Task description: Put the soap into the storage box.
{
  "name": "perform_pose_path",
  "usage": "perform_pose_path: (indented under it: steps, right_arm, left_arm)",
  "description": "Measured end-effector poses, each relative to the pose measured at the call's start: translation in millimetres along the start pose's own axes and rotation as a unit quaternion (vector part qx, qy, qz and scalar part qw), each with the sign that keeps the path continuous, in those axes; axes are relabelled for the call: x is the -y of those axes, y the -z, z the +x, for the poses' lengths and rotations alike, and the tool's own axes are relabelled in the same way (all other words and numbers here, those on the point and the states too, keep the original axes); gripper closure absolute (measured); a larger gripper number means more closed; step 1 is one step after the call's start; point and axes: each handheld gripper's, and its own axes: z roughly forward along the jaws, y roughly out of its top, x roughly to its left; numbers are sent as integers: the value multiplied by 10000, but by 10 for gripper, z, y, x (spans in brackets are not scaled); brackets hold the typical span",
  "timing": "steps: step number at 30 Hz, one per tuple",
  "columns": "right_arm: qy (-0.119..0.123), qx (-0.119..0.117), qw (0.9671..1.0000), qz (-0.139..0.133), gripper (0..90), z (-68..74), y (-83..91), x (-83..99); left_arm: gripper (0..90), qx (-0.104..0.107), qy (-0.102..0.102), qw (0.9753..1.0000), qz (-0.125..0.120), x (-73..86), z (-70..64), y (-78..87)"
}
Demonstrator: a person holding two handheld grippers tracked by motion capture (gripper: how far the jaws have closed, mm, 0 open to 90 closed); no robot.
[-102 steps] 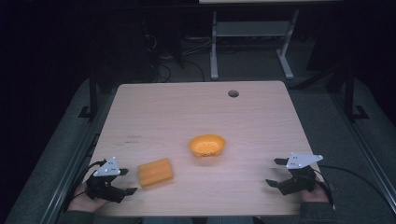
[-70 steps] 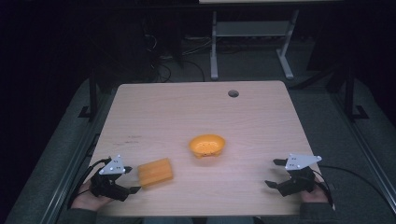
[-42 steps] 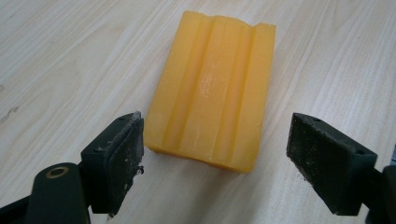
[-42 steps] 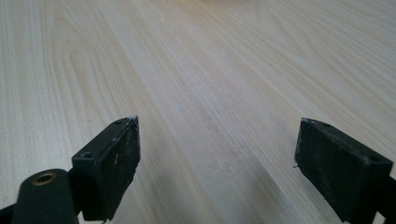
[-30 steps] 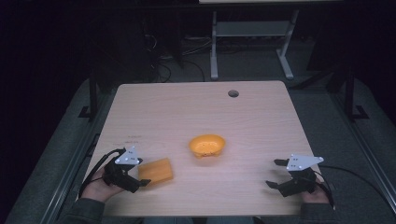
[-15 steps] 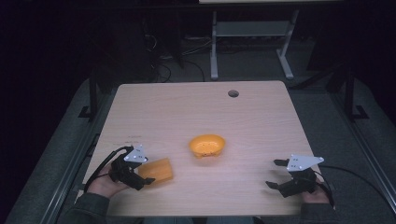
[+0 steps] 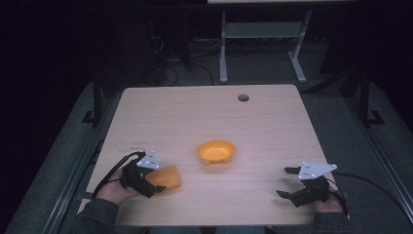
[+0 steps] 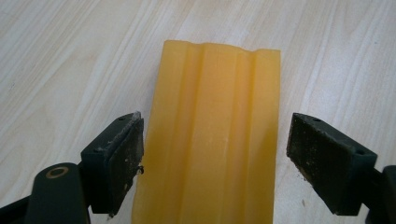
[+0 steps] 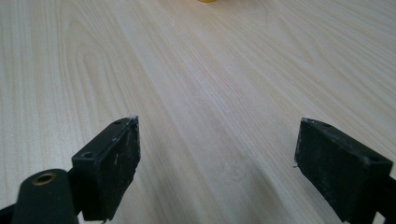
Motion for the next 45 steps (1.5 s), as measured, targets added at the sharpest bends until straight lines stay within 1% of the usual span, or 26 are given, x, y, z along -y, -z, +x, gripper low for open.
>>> perform_pose_path:
  steps: [1,2,5,7,10,11,12,13,17,19,21,23,24,26,27,31,35,39,40,42,45]
  right_arm:
    - [5,-7,10000,4,135,0,-2,0]
    - [-3,-21,10000,17,135,2,-4,0]
    - [14,-24,10000,15,135,3,-6,-1]
    - [17,-32,10000,10,135,2,-7,-2]
    - [15,-40,10000,12,135,2,-8,-1]
    - [19,-46,10000,11,135,2,-7,-1]
    - [21,-49,10000,10,135,2,-7,-2]
    - [23,-49,10000,10,135,2,-7,-2]
    - [28,-55,10000,5,135,2,-6,-2]
    - [40,-62,10000,10,135,3,-8,-3]
    - [42,-61,10000,7,135,4,-8,-3]
    - [43,-65,10000,5,135,3,-7,-3]
    - [37,-70,10000,4,135,2,-7,-2]
    - [39,-72,10000,5,135,2,-7,-2]
    - [39,-72,10000,4,135,2,-7,-2]
    - [43,-77,10000,2,135,2,-7,-2]
    - [44,-81,10000,-2,135,3,-6,-3]
    - [47,-81,10000,1,135,4,-7,-3]
    - [48,-82,10000,0,135,5,-8,-3]
    - [48,-82,10000,-1,135,4,-7,-2]
    - [47,-77,10000,-3,135,4,-7,-2]
  left_arm:
    - [182,0,0,10000,0,0,0,0]
    - [180,-49,-21,10000,9,-11,-6,-12]
    - [179,-39,-23,10000,36,-20,-6,-27]
    - [179,-25,-22,9999,105,-29,2,-55]
    - [173,-41,-31,9999,108,-34,4,-74]
    - [173,-15,3,9999,127,-38,6,-78]
    - [173,-37,-40,9999,135,-44,12,-91]
    - [173,-41,-24,9999,131,-46,13,-98]
    - [172,2,-33,9999,168,-53,26,-118]
    - [165,63,12,9998,201,-57,32,-139]
    - [165,55,-45,9997,238,-65,39,-160]
    - [165,80,-7,9996,273,-71,31,-181]
    - [165,75,-46,9995,291,-75,37,-187]
    - [165,91,-26,9996,277,-77,33,-206]
    - [164,125,-18,9994,321,-81,34,-210]
    - [162,112,-28,9994,323,-82,38,-236]
    - [163,122,-24,9992,386,-84,39,-259]
    - [166,131,-4,9990,427,-69,45,-292]
    - [166,127,43,9990,436,-55,39,-314]
    - [165,131,9,9989,456,-48,45,-312]
    - [167,125,18,9990,427,-44,46,-309]
